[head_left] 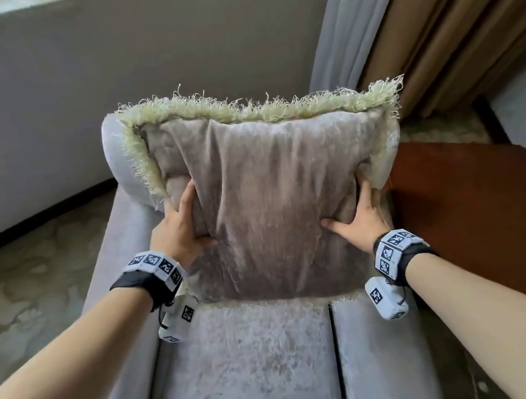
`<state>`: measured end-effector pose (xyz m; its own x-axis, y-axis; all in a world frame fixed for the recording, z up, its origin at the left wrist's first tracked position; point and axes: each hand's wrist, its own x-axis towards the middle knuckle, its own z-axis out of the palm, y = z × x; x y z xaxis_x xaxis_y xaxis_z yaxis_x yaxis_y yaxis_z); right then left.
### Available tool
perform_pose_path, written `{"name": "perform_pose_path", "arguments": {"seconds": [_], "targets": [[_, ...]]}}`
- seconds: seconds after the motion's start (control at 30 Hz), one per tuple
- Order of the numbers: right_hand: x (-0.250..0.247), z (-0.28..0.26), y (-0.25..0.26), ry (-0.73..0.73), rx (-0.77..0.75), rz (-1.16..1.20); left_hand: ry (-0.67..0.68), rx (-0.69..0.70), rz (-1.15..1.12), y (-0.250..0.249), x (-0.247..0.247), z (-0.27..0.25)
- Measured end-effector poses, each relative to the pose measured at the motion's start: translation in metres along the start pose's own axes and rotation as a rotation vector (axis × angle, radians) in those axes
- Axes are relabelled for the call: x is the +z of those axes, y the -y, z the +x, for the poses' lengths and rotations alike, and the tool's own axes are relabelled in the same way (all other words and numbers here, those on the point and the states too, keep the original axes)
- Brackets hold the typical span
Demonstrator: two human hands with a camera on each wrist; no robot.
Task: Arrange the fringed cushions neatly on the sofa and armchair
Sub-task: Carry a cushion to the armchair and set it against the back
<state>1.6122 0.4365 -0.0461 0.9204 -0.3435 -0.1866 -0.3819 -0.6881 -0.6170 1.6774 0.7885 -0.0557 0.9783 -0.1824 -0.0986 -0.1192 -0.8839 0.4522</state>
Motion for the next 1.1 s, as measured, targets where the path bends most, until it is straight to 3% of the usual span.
{"name": "perform_pose_path", "arguments": {"seconds": [0.2, 0.47, 0.6, 0.7, 0.87, 1.1], "targets": [[0.054, 0.039, -0.042, 0.056, 0.055, 0.020, 0.049, -0.053, 0.059, 0.028, 0.061, 0.030], [0.137, 0.068, -0.098, 0.063, 0.114, 0.064, -0.011, -0.179, -0.012, 0.059, 0.146, 0.046], [0.180, 0.077, -0.135, 0.024, 0.070, 0.108, -0.011, -0.247, -0.075, 0.077, 0.196, 0.048], [0.206, 0.083, -0.162, 0.080, 0.068, 0.055, -0.023, -0.258, -0.095, 0.096, 0.227, 0.053], [0.229, 0.082, -0.185, -0.016, -0.069, 0.014, -0.077, -0.319, -0.016, 0.112, 0.246, 0.067], [0.243, 0.087, -0.182, -0.079, -0.097, -0.073, -0.006, -0.331, 0.072, 0.122, 0.243, 0.082]]}}
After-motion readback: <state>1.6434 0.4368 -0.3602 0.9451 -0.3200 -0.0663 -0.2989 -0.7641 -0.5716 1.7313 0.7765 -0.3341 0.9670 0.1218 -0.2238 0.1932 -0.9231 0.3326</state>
